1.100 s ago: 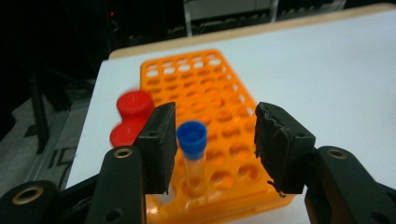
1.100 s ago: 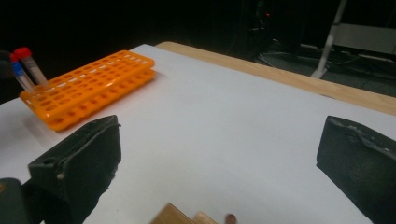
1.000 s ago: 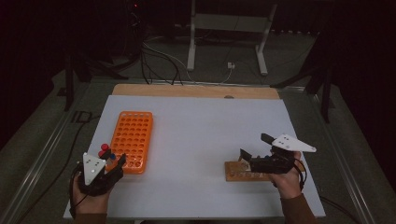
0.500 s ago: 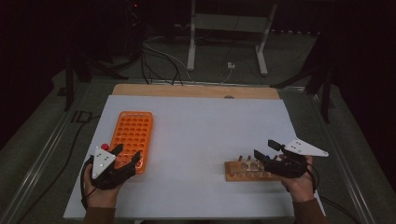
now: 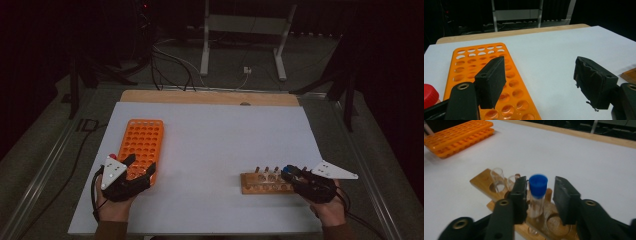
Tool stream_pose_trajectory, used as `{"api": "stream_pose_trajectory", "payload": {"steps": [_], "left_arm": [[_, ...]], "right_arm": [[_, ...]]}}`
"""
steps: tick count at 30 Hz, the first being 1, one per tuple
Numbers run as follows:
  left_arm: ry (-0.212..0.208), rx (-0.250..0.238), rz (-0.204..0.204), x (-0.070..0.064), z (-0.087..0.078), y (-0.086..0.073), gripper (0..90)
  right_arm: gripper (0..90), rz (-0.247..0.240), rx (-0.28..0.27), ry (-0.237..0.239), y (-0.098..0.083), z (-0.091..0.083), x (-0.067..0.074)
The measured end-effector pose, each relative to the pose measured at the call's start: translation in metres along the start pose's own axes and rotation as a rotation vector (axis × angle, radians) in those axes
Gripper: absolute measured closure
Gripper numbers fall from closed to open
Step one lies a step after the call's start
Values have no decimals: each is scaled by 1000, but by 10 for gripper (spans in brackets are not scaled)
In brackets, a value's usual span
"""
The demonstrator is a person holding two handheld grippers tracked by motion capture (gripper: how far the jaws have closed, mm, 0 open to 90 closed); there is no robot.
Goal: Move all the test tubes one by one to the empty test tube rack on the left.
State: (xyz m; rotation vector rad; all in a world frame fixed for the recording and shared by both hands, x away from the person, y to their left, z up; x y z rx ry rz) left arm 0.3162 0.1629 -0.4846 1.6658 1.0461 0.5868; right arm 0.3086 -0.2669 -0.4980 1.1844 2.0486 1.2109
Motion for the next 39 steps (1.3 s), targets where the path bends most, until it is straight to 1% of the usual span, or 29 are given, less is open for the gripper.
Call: {"api": "stream_pose_trajectory", "payload": {"steps": [1, 3, 7, 8, 10, 12, 15, 16, 19, 20, 22, 24, 31, 35, 37, 39], "left_arm": [[-2, 4, 5, 0, 0, -1, 254], [-1, 2, 3, -1, 1, -1, 237], [-14, 1, 6, -5, 2, -2, 205], [-18, -1, 10, -6, 2, -3, 202], [-29, -5, 10, -8, 2, -3, 191], [-36, -13, -4, -8, 2, -3, 180], [-38, -8, -19, -6, 3, -5, 154], [-36, 2, -24, -5, 3, -6, 125], [-28, 20, -24, -3, 4, -9, 37], [-26, 23, -23, -3, 4, -9, 17], [-27, 27, -20, -3, 4, -10, 8], [-28, 30, -15, -3, 4, -10, 5], [-34, 31, -31, -2, 5, -11, 5], [-35, 33, -68, 1, 5, -11, 7], [-28, 28, -75, 2, 5, -11, 11], [-31, 21, -74, 3, 4, -10, 21]], "right_arm": [[672, 2, 4, 1, -2, 1, 0], [688, 6, 13, 13, -5, 3, 0], [729, -7, 28, 28, -9, 9, 4], [754, -8, 22, 29, -9, 10, 5], [764, -9, 23, 37, -9, 10, 6], [767, -15, 22, 44, -8, 9, 7], [768, -9, 17, 49, -6, 6, 8], [768, -11, 12, 47, -5, 5, 8], [769, -10, -6, 47, 2, 0, 8], [770, -8, -9, 47, 5, -1, 8], [770, -10, -20, 46, 9, -4, 7], [770, -11, -27, 47, 14, -7, 7], [771, -11, -44, 54, 27, -14, 6], [771, -10, -68, 56, 39, -20, 5], [771, -7, -80, 58, 46, -22, 4], [770, -7, -94, 58, 52, -24, 4]]}}
Point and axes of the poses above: each handheld gripper's, and its own axes: z roughly forward along the jaws, y roughly out of its top, x roughly to its left, the point moved 10 cm from there along z, roughly forward along the jaws, and after that the axes turned 7 degrees about -y, right-handed, at the moved point
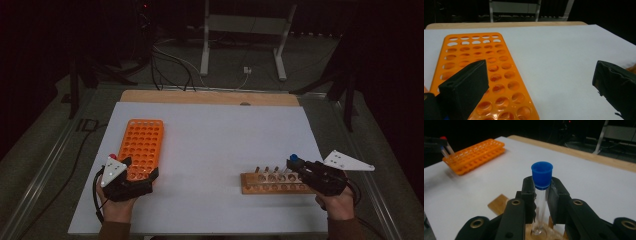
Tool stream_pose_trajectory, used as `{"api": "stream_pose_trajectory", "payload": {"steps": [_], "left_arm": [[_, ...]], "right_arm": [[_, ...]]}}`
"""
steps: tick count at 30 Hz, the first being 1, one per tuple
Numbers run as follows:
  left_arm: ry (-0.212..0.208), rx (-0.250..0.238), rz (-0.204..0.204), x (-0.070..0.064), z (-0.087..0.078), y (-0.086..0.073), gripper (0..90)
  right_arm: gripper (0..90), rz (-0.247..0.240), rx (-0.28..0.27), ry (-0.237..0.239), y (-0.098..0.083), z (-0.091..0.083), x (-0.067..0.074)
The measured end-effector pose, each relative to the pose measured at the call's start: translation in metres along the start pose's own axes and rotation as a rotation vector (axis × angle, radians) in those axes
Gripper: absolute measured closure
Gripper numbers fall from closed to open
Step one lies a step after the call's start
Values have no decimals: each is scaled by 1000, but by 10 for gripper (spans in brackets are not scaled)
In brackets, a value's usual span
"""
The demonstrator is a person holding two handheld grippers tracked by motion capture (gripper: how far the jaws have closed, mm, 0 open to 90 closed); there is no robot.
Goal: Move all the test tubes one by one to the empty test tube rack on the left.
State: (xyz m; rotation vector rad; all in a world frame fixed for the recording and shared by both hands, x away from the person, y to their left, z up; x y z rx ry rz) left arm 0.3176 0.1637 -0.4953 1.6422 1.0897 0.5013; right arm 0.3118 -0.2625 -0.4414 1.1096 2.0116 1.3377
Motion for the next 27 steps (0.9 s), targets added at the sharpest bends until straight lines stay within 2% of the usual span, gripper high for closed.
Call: {"api": "stream_pose_trajectory", "payload": {"steps": [4, 6, 10, 14, 20, 27], "left_arm": [[-1, -5, 20, -1, 1, 1, 30], [0, -8, 37, -3, 2, 2, 27], [-12, -10, 48, -8, 5, 4, 24], [-34, 8, 45, -15, 7, 6, 36], [-51, -17, 52, -26, 8, 17, 53], [-80, -12, 81, -46, 18, 26, 53]], "right_arm": [[770, -3, -18, -7, 11, 1, -1], [770, -2, -26, -10, 16, 4, -1], [770, 4, -39, -7, 24, 14, 1], [770, 3, -40, 8, 31, 26, 9], [769, -1, -48, 40, 39, 41, 25], [769, 0, -57, 79, 50, 56, 44]]}}
Point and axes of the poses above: each handheld gripper's, and its own axes: z roughly forward along the jaws, y roughly out of its top, x roughly to its left, the point moved 10 cm from there along z, roughly forward along the jaws, and after that the axes turned 7 degrees about -y, right-handed, at the moved point
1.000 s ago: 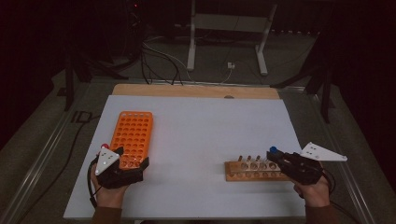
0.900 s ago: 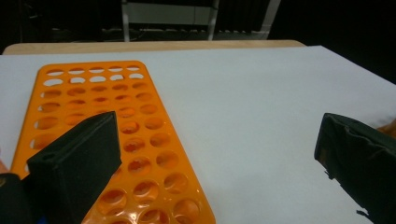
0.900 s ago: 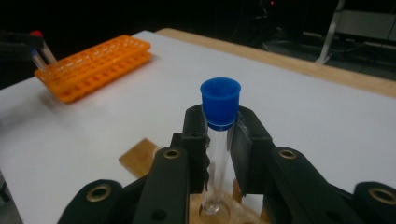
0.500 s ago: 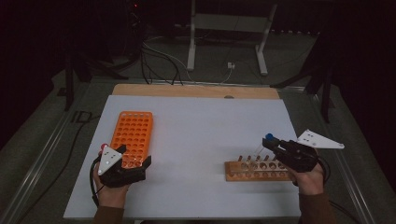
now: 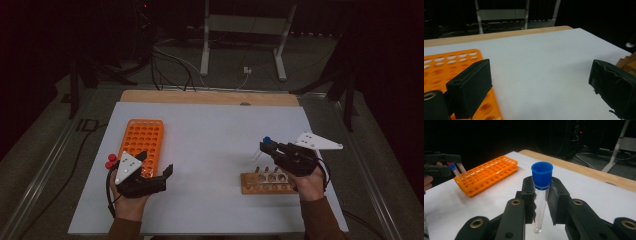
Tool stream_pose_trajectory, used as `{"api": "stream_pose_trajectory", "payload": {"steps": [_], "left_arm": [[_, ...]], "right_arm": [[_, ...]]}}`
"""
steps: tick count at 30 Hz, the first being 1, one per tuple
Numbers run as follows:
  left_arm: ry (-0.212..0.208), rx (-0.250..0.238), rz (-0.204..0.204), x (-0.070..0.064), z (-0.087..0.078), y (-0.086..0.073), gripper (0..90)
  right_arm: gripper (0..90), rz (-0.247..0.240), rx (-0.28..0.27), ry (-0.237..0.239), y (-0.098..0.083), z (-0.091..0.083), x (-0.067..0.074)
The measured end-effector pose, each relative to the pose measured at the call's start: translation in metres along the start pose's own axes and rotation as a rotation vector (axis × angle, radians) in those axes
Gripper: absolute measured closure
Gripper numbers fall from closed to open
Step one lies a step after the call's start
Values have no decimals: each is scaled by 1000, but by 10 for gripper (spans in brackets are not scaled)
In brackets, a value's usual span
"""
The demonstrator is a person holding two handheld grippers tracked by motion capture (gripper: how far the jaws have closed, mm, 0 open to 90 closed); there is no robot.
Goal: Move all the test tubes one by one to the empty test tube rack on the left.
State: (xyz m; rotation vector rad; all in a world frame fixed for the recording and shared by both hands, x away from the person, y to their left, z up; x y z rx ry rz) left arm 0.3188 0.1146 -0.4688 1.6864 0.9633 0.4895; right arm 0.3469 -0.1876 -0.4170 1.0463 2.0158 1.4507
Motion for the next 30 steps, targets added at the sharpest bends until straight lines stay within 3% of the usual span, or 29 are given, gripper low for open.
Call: {"api": "stream_pose_trajectory", "payload": {"steps": [10, 20, 25, 30], "left_arm": [[-67, 10, 55, -33, 30, 12, 60], [-145, 13, 62, -58, 56, 17, 80], [-176, 21, 56, -70, 68, 16, 124], [-207, 19, 56, -79, 75, 16, 226]], "right_arm": [[769, -16, 30, 41, 2, 25, 25], [769, -32, 61, 82, 1, 46, 50], [769, -42, 72, 98, 0, 54, 61], [769, -58, 83, 119, 0, 62, 73]]}}
Point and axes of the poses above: each handheld gripper's, and its own axes: z roughly forward along the jaws, y roughly out of its top, x roughly to its left, the point moved 10 cm from there along z, roughly forward along the jaws, and after that the axes turned 7 degrees about -y, right-handed, at the moved point
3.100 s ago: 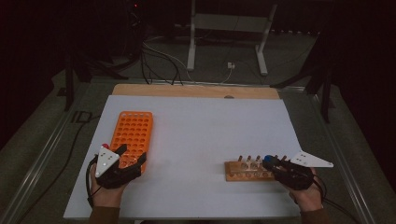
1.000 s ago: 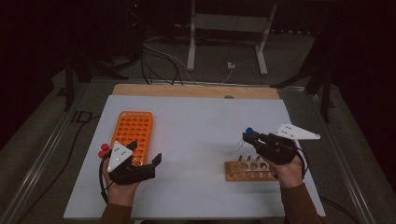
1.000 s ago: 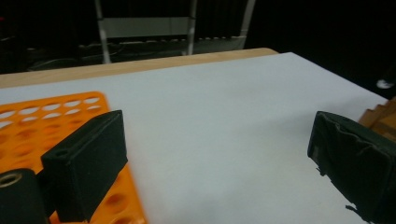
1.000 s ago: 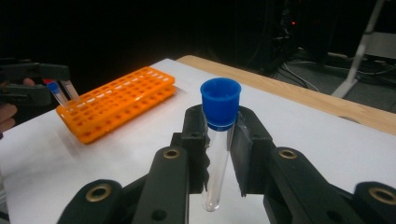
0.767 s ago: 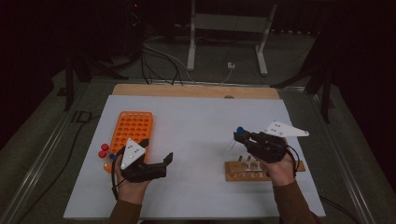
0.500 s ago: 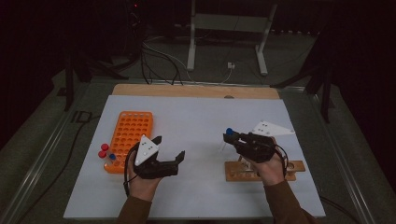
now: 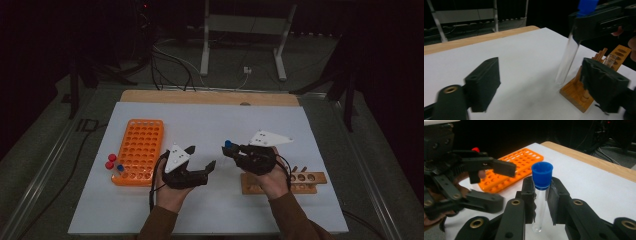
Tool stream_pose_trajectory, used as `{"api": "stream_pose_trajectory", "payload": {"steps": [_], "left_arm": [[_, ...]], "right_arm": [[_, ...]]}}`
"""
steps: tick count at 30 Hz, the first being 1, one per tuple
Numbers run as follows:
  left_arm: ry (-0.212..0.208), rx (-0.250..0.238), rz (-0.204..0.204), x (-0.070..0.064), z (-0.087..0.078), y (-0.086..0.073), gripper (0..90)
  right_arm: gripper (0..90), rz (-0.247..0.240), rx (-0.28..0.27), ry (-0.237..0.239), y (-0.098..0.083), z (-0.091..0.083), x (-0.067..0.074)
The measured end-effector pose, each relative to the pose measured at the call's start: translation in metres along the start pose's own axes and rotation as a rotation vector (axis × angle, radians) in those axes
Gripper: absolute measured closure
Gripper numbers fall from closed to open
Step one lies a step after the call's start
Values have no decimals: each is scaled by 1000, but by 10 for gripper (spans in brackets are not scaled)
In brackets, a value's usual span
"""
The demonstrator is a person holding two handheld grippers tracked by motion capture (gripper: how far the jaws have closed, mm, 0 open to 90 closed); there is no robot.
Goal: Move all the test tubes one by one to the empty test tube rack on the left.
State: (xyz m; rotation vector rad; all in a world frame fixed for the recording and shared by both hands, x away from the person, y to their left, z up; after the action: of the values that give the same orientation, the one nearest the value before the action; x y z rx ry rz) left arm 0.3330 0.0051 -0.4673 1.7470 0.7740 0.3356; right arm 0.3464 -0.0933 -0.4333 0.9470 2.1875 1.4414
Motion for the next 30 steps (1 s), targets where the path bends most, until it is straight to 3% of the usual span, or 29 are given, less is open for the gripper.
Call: {"api": "stream_pose_trajectory", "payload": {"steps": [5, 11, 18, 23, 27, 30], "left_arm": [[-57, 9, 10, -9, 7, -1, 460], [-62, 36, 44, -14, 12, -5, 630], [-71, 47, 67, -17, 13, -7, 750], [-65, 47, 88, -18, 13, -7, 772], [-44, 44, 83, -13, 10, -6, 774], [-22, 41, 69, -7, 5, -7, 775]], "right_arm": [[769, -5, 10, 19, 0, 8, 10], [769, -14, 24, 45, -3, 14, 20], [770, -16, 32, 54, -6, 16, 24], [766, -15, 32, 59, -6, 16, 25], [602, -9, 11, 81, -4, 14, 25], [398, 15, 3, 71, -3, 12, 21]]}}
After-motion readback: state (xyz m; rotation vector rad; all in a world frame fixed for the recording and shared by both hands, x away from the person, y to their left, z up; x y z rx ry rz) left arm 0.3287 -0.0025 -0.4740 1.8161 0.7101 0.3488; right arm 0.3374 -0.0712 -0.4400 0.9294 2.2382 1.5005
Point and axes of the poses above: each handheld gripper's, and its own axes: z roughly forward along the jaws, y roughly out of its top, x roughly to its left, the point moved 10 cm from there along z, roughly forward along the jaws, and after that the axes turned 7 degrees about -y, right-handed, at the moved point
